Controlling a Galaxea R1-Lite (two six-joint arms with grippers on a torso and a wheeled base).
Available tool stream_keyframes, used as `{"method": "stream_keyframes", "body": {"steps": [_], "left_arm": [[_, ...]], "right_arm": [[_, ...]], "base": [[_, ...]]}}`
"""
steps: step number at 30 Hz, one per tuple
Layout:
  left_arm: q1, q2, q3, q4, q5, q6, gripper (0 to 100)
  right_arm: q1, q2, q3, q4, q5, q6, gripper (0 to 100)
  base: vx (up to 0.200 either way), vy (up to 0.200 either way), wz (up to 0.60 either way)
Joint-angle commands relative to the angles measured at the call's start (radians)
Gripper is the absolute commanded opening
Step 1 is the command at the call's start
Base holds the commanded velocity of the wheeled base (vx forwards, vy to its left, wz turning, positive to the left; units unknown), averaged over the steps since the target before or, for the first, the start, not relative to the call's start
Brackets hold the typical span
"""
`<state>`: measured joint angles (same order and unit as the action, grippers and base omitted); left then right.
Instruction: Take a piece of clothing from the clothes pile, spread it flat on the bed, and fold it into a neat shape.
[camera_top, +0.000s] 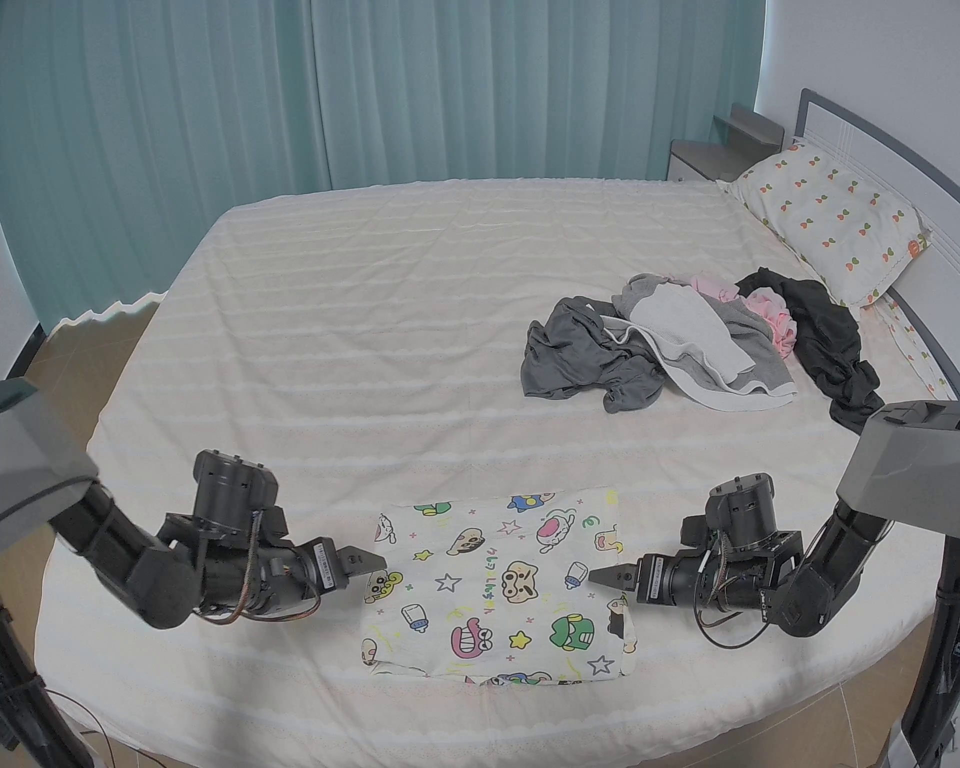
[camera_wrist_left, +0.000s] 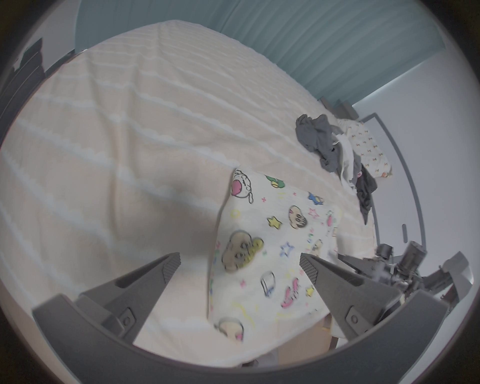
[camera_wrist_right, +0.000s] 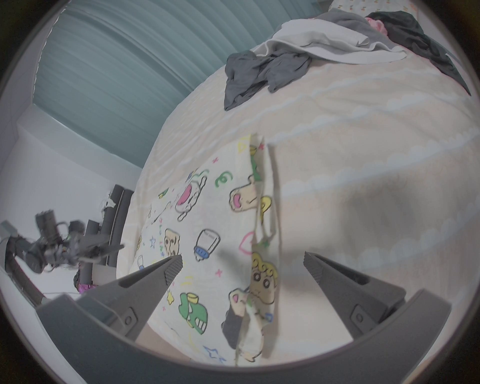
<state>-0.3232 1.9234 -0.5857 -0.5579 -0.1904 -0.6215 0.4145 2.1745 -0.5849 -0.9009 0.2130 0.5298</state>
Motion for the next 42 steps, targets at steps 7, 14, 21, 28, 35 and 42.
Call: {"method": "stream_keyframes", "body": {"steps": [7,14,21,28,35,42], "left_arm": [[0.006,0.341,-0.226,0.013,-0.014,0.059,100],[-0.008,0.353,-0.24,0.006,-0.055,0.051,100],[-0.042,0.35,-0.232,-0.073,-0.066,-0.023,100],[-0.071,0.307,-0.192,-0.152,-0.115,-0.076,100],[-0.08,0.307,-0.189,-0.152,-0.136,-0.076,100],[-0.088,0.305,-0.189,-0.151,-0.136,-0.095,0]], "right_arm": [[0.076,0.09,-0.05,0.01,0.013,-0.004,100],[0.078,0.114,-0.079,0.01,0.008,-0.002,100],[0.076,0.128,-0.11,0.007,0.005,0.006,100],[0.102,0.159,-0.154,-0.003,0.003,0.11,100],[0.115,0.179,-0.174,-0.024,0.0,0.118,100],[0.125,0.188,-0.193,-0.024,-0.006,0.121,0]], "base": [[0.0,0.0,0.0],[0.0,0.0,0.0],[0.0,0.0,0.0],[0.0,0.0,0.0],[0.0,0.0,0.0],[0.0,0.0,0.0]]}}
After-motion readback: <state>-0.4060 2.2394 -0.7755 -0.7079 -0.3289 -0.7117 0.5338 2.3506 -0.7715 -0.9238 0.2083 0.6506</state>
